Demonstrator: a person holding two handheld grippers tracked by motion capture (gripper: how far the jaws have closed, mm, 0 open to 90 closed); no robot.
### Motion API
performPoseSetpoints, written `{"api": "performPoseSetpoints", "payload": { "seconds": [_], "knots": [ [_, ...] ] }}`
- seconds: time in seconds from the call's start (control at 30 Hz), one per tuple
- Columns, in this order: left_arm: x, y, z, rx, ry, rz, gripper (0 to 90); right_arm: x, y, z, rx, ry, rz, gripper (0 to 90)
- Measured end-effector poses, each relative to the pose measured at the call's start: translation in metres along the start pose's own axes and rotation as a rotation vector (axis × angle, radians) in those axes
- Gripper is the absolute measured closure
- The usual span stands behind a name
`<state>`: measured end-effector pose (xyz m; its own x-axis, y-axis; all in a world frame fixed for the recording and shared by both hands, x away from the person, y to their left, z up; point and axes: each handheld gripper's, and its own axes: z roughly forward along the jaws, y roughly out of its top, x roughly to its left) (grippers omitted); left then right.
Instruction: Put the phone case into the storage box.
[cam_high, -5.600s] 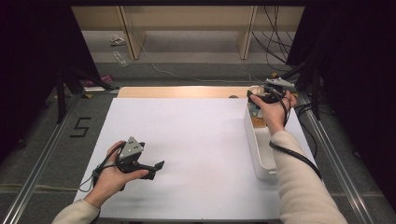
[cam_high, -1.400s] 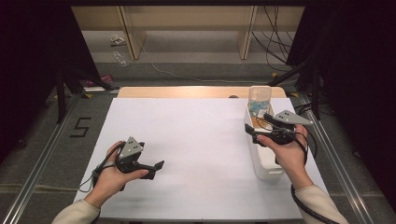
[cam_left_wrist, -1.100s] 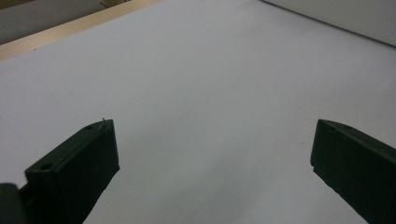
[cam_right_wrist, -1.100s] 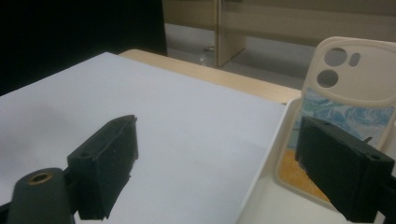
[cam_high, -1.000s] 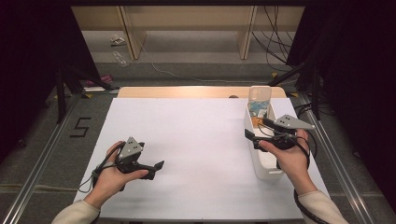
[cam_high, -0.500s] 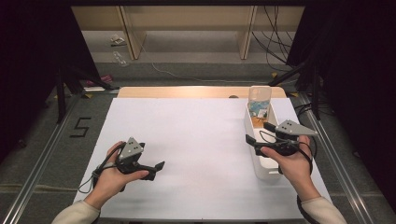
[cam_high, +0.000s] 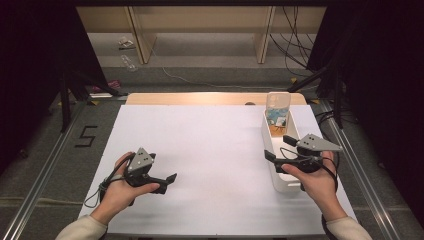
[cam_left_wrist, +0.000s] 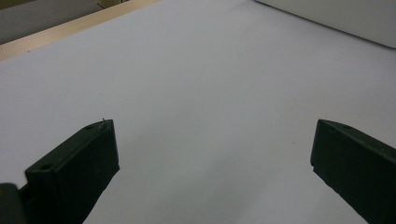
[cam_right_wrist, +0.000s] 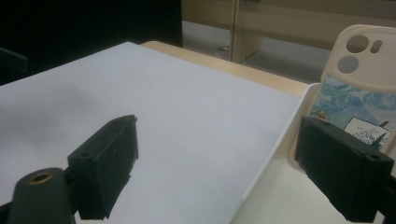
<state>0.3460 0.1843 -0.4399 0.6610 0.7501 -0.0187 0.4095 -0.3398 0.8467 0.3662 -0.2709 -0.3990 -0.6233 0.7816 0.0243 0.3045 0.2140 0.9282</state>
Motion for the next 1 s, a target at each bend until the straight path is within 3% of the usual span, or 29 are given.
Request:
{"api": "performPoseSetpoints", "payload": {
  "seconds": [1.0],
  "knots": [
    [0.0009, -0.0025, -0.0019, -0.002, -0.003, -0.008, 0.5, 0.0033, -0.0088, -0.0083, -0.026, 0.033, -0.001, 14.1]
  ]
}}
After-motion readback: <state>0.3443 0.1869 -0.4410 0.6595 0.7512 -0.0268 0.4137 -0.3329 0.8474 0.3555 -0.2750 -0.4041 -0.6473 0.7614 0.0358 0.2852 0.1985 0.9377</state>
